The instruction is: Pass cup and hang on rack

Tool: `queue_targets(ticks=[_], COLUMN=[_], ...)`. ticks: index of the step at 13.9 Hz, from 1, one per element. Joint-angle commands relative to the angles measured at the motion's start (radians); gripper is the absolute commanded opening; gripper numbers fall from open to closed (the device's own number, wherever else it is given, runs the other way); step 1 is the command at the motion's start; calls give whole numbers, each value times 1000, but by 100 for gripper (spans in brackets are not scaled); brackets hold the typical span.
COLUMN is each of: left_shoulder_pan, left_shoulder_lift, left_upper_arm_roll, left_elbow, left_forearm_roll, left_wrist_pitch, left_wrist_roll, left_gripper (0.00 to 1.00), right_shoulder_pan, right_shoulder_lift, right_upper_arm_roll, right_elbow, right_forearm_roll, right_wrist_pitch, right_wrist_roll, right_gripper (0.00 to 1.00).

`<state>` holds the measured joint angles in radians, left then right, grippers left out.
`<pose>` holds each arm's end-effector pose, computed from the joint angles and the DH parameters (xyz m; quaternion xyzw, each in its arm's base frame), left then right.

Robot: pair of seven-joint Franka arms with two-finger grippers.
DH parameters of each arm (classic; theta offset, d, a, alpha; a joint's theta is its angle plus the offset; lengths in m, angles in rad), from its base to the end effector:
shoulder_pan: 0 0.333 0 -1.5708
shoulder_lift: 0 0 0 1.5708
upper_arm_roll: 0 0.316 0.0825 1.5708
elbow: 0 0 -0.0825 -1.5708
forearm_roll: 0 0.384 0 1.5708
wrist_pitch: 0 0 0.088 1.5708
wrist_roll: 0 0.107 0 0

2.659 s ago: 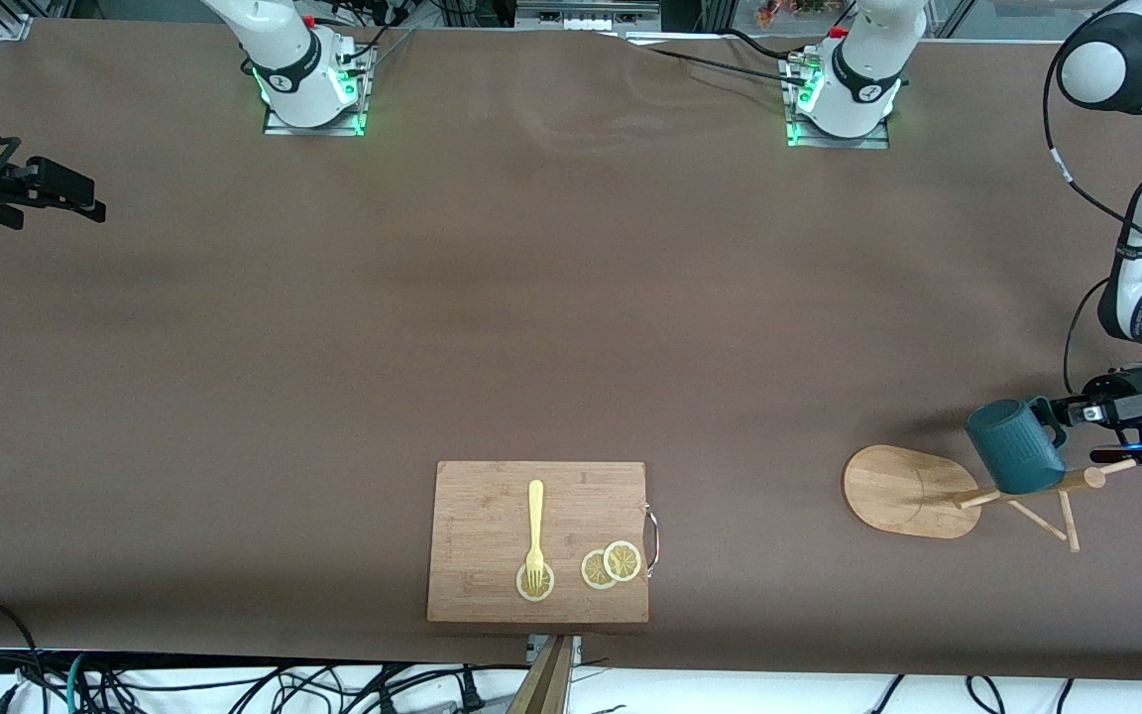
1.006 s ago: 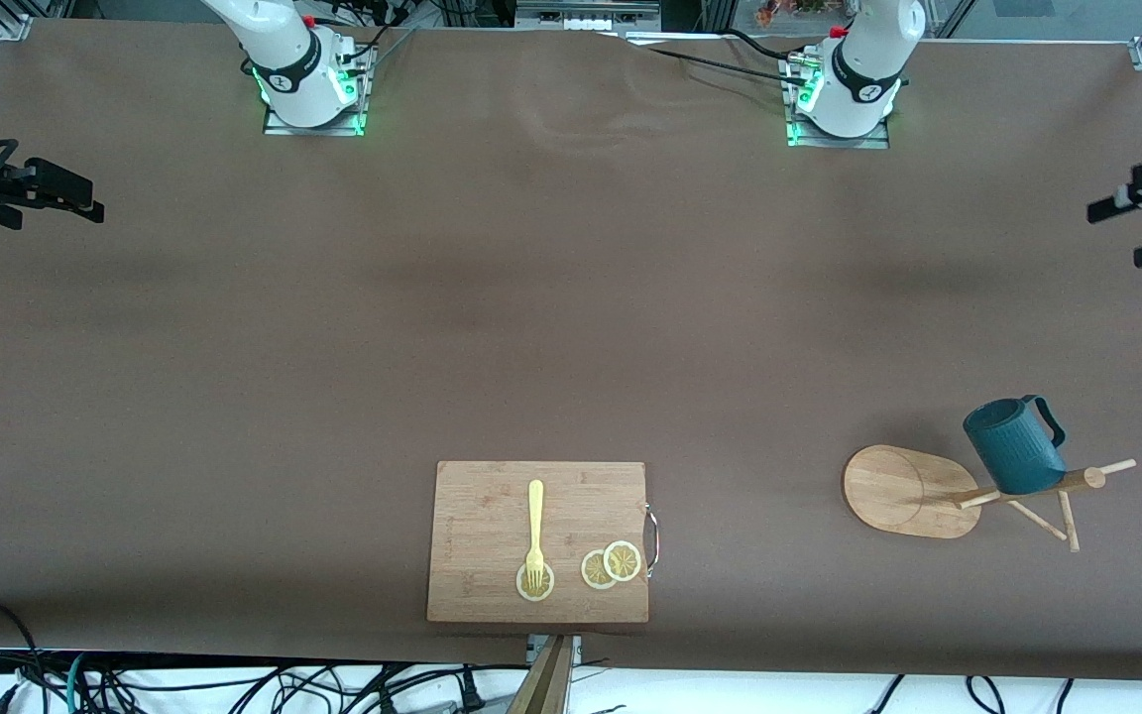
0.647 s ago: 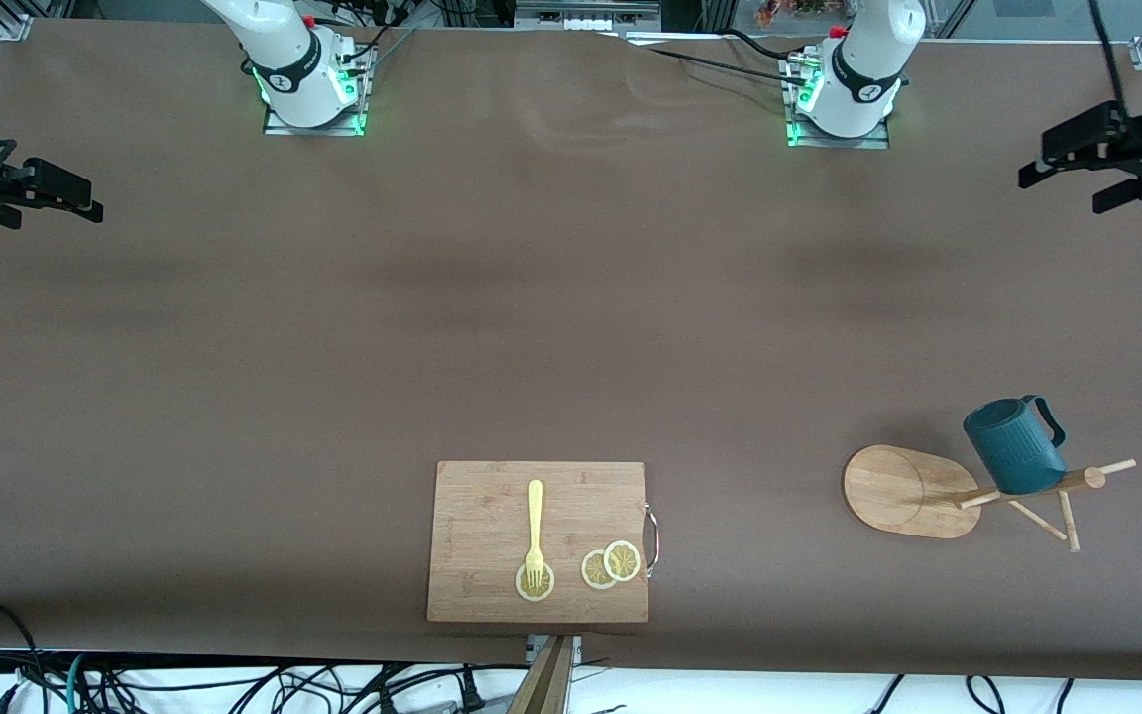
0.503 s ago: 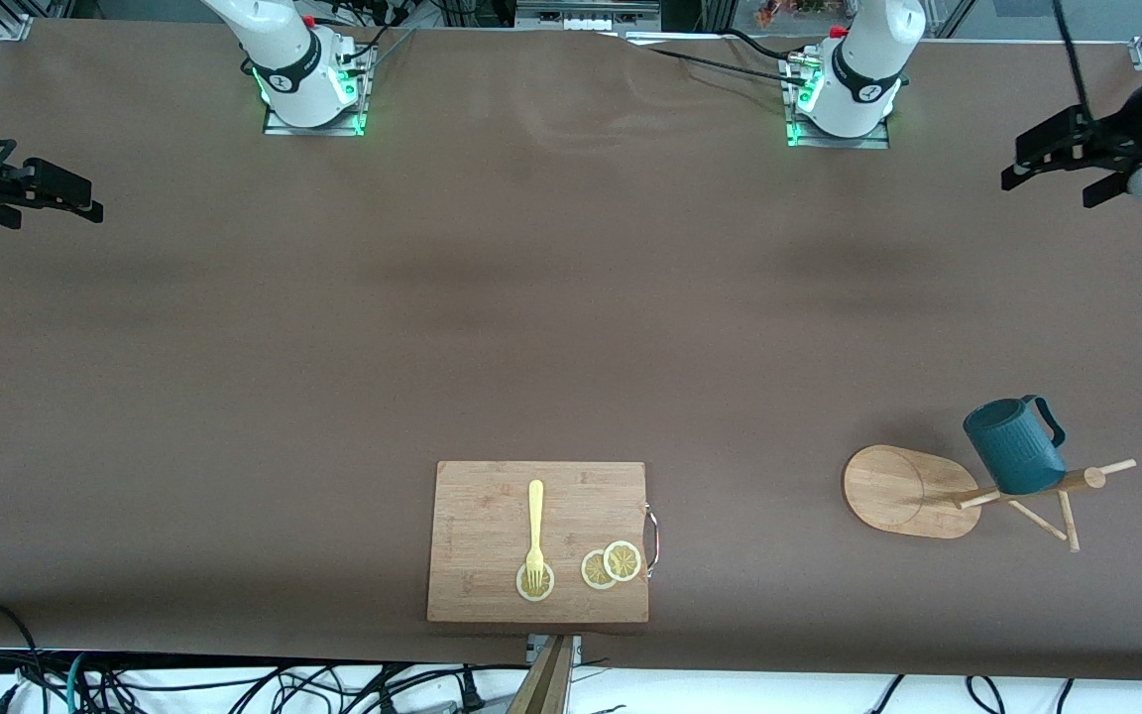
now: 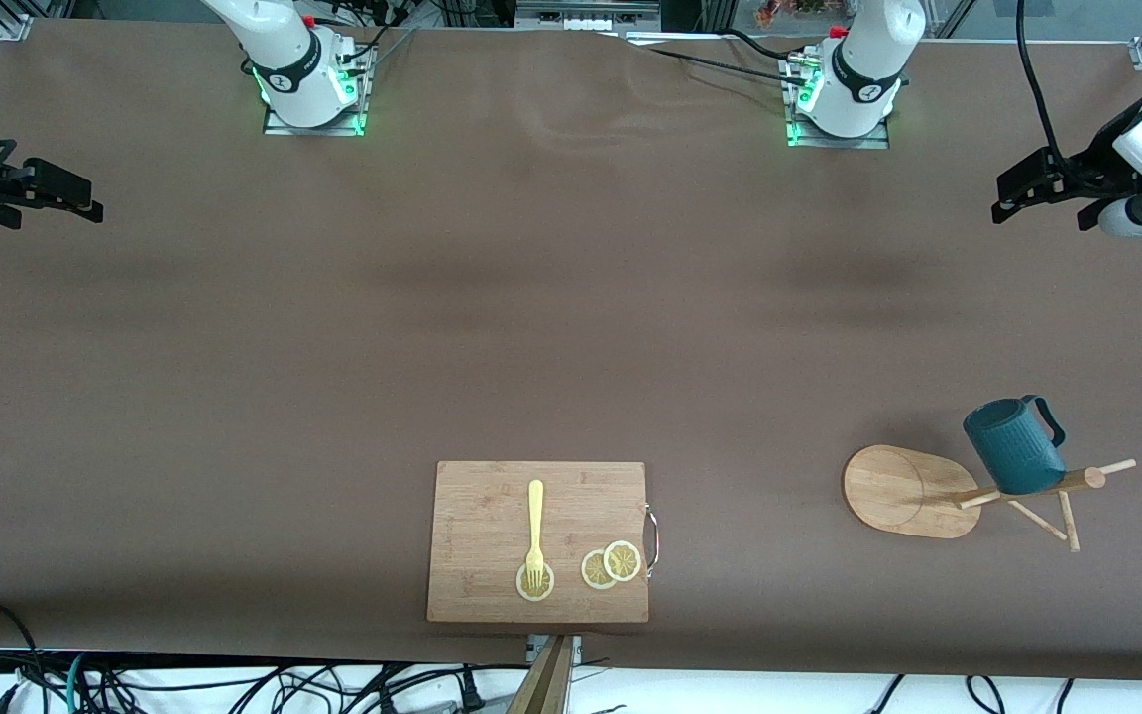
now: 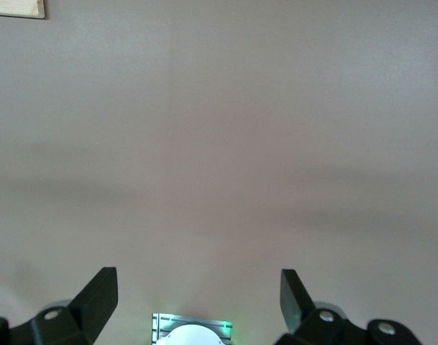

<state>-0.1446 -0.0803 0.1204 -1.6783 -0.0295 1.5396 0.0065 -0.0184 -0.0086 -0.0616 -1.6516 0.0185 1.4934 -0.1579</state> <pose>0.5246 -0.0134 0.6144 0.9993 -0.0157 -0.0297 0.0193 0.5382 -0.0412 0.5854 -0.9964 -0.0389 0.0731 0.0183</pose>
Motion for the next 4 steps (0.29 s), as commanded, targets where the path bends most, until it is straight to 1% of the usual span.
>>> queue_targets(ticks=[1, 4], left_shoulder_pan=[9, 16], left_shoulder_lift=[14, 5], left_upper_arm_roll=[7, 7], left_elbow=[40, 29], left_forearm_roll=[14, 2], left_wrist_pitch=[5, 2], left_wrist_roll=[-7, -8], left_gripper=[100, 100], right_shoulder_pan=[-6, -5], right_shoulder_lift=[1, 1], right_upper_arm_roll=[0, 0], right_elbow=[12, 13], right_forearm_roll=[11, 11], right_wrist_pitch=[-13, -13], right_wrist_roll=[3, 3], right_gripper=[100, 100])
